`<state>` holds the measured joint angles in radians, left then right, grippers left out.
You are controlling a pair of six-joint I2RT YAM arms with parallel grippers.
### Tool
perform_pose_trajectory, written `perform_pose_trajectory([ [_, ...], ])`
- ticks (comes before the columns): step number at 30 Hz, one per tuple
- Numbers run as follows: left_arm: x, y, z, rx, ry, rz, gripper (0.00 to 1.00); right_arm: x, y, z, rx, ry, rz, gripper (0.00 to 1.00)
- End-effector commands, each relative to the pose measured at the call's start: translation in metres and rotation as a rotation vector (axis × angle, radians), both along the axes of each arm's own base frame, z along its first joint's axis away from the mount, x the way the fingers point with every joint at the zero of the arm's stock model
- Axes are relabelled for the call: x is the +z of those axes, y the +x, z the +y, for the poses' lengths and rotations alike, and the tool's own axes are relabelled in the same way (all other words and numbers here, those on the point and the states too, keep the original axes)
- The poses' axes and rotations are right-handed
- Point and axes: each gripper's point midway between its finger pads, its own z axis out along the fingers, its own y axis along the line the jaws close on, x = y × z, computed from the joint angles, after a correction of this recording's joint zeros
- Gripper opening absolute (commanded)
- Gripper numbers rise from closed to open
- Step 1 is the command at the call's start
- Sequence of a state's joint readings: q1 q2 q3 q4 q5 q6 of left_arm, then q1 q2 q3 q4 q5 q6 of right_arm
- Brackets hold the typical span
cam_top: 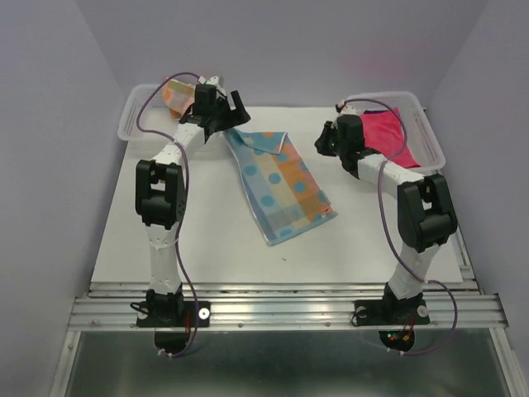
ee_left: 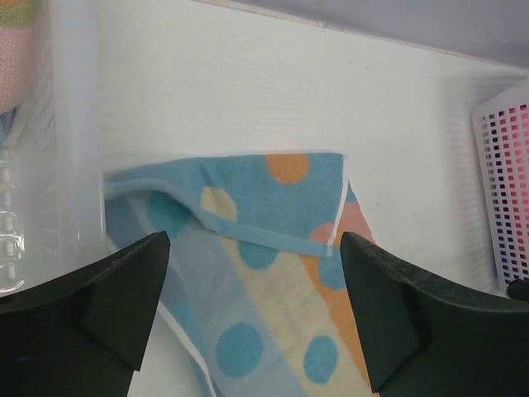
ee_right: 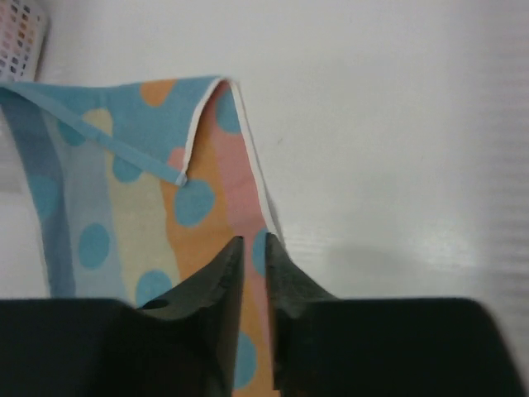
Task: Fold and stack the towels
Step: Flatten out the crumpled towel
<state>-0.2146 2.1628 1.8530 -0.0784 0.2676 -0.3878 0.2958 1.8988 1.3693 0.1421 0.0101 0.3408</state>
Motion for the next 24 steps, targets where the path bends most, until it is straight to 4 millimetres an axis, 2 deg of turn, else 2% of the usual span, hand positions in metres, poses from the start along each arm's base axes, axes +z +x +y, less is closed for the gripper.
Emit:
perform_pose_trajectory([
  [1,0.039,-0.007,-0.001,0.0,-0.03,-0.051,0.99,-0.02,-0.054,-0.006,-0.001,0.047,0.11,0.33],
  [2,0.042,-0.012,-0.005,-0.009,-0.031,-0.052,0.99,-0.021,-0.061,-0.011,-0.011,0.044,0.12,0.42],
  [3,0.05,-0.021,-0.006,-0.017,-0.032,-0.058,0.99,-0.009,-0.069,-0.013,-0.013,0.054,0.104,0.54],
  [4,0.054,-0.027,-0.008,-0.019,-0.029,-0.063,0.99,-0.022,-0.084,-0.015,-0.005,0.059,0.144,0.75],
  [5,0.058,-0.034,-0.011,-0.026,-0.028,-0.066,0.99,-0.01,-0.086,-0.015,-0.007,0.072,0.123,0.83],
  [6,0.062,-0.045,-0.022,-0.05,-0.03,-0.067,0.99,-0.019,-0.1,-0.014,0.008,0.082,0.15,1.0],
  [7,0.069,-0.061,-0.024,-0.062,-0.028,-0.074,0.99,-0.005,-0.109,-0.014,0.011,0.111,0.125,1.0],
  [8,0.073,-0.072,-0.029,-0.072,-0.026,-0.08,0.99,0.0,-0.118,-0.012,0.028,0.132,0.122,1.0],
  [9,0.077,-0.082,-0.033,-0.077,-0.024,-0.087,0.99,-0.009,-0.132,-0.014,0.037,0.136,0.146,1.0],
  [10,0.081,-0.11,-0.043,-0.101,-0.019,-0.088,0.99,-0.008,-0.14,-0.013,0.041,0.161,0.151,1.0],
  [11,0.083,-0.12,-0.044,-0.076,-0.006,-0.102,0.99,0.007,-0.151,-0.013,0.052,0.188,0.125,1.0],
  [12,0.084,-0.134,-0.047,-0.072,-0.005,-0.106,0.99,0.008,-0.158,-0.012,0.058,0.202,0.129,1.0],
  [13,0.082,-0.164,-0.056,-0.079,0.004,-0.111,0.99,-0.003,-0.174,-0.011,0.06,0.211,0.164,1.0],
  [14,0.08,-0.18,-0.06,-0.084,-0.005,-0.106,0.99,-0.003,-0.182,-0.011,0.06,0.22,0.172,1.0],
  [15,0.094,-0.201,-0.064,-0.081,-0.051,-0.12,0.99,0.006,-0.192,-0.009,0.073,0.226,0.151,1.0],
  [16,0.085,-0.215,-0.068,-0.079,-0.062,-0.095,0.99,0.002,-0.199,-0.01,0.07,0.221,0.161,1.0],
  [17,0.055,-0.242,-0.077,-0.098,-0.039,-0.038,0.99,-0.016,-0.214,-0.015,0.05,0.202,0.228,1.0],
  [18,0.057,-0.261,-0.08,-0.099,-0.084,-0.021,0.99,-0.012,-0.223,-0.016,0.051,0.201,0.215,1.0],
  [19,0.025,-0.276,-0.072,-0.063,-0.046,0.032,0.99,-0.026,-0.236,-0.022,0.037,0.185,0.262,1.0],
  [20,0.014,-0.298,-0.081,-0.096,-0.044,0.066,0.99,-0.03,-0.24,-0.027,0.016,0.175,0.265,1.0],
  [22,0.004,-0.325,-0.083,-0.095,-0.082,0.116,0.99,-0.028,-0.249,-0.032,0.007,0.17,0.253,1.0],
  [23,-0.02,-0.338,-0.075,-0.071,-0.051,0.16,0.99,-0.034,-0.254,-0.038,-0.019,0.162,0.276,1.0],
  [24,-0.024,-0.355,-0.081,-0.084,-0.069,0.183,0.99,-0.035,-0.257,-0.042,-0.033,0.152,0.272,1.0],
])
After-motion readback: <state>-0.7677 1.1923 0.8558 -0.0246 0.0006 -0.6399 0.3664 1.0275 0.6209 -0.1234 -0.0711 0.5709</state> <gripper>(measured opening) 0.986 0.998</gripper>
